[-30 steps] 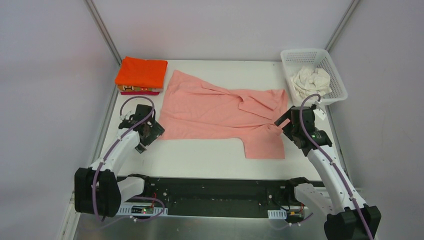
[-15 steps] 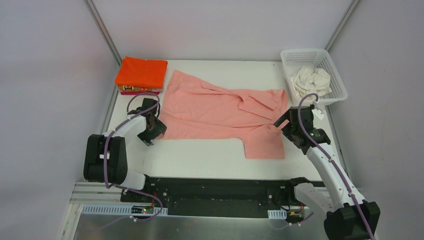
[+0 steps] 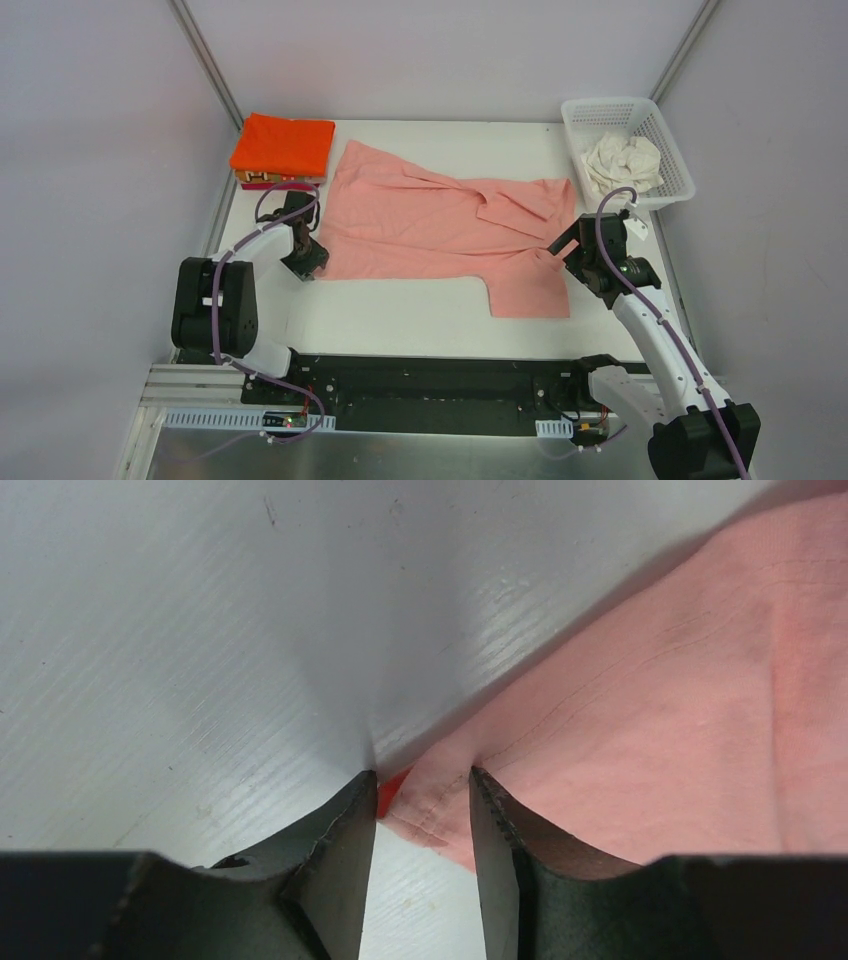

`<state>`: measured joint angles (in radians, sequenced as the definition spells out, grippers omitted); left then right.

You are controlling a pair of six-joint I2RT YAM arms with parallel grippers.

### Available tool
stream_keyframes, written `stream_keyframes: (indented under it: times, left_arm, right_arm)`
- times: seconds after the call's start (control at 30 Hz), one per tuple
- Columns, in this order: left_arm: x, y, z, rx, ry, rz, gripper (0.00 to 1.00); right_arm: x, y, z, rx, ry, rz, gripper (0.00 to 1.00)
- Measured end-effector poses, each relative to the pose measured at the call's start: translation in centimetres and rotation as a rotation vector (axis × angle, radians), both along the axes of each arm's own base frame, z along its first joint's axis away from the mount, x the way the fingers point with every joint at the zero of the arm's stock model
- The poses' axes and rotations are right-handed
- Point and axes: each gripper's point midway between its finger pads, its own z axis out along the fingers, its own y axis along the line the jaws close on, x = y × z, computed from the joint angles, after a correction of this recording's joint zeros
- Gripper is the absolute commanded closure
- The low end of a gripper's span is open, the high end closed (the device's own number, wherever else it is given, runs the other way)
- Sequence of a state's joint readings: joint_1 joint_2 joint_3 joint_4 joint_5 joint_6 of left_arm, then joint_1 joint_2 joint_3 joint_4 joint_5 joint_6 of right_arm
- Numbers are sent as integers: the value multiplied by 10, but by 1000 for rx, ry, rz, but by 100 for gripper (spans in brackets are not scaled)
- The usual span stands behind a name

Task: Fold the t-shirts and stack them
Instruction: Flatten out the tshirt

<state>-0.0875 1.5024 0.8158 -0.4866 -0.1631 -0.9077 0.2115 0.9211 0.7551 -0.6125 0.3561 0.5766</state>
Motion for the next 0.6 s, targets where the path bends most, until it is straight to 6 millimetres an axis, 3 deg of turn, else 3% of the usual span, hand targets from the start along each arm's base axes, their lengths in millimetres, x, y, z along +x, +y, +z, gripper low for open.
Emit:
stream_keyframes:
  times: [0.1, 0.13, 0.17, 0.4, 0.6]
  left_arm:
    - [5, -2, 0, -16, 1, -2, 73]
    - [6, -3, 0, -21, 0, -4, 81]
    - [9, -5, 0, -27, -3, -7, 99]
    - [19, -11, 0, -56, -37, -22, 100]
    - [6, 4, 3, 14, -71, -5, 100]
  right_arm:
    - [-1, 0, 0, -1, 3, 0, 0]
    - [-1, 0, 0, -1, 3, 0, 0]
    - [-1, 0, -1, -2, 4, -1, 0]
    - [-4, -4, -2, -19, 16, -15, 1]
    - [-19, -9, -11, -31, 84, -39, 1]
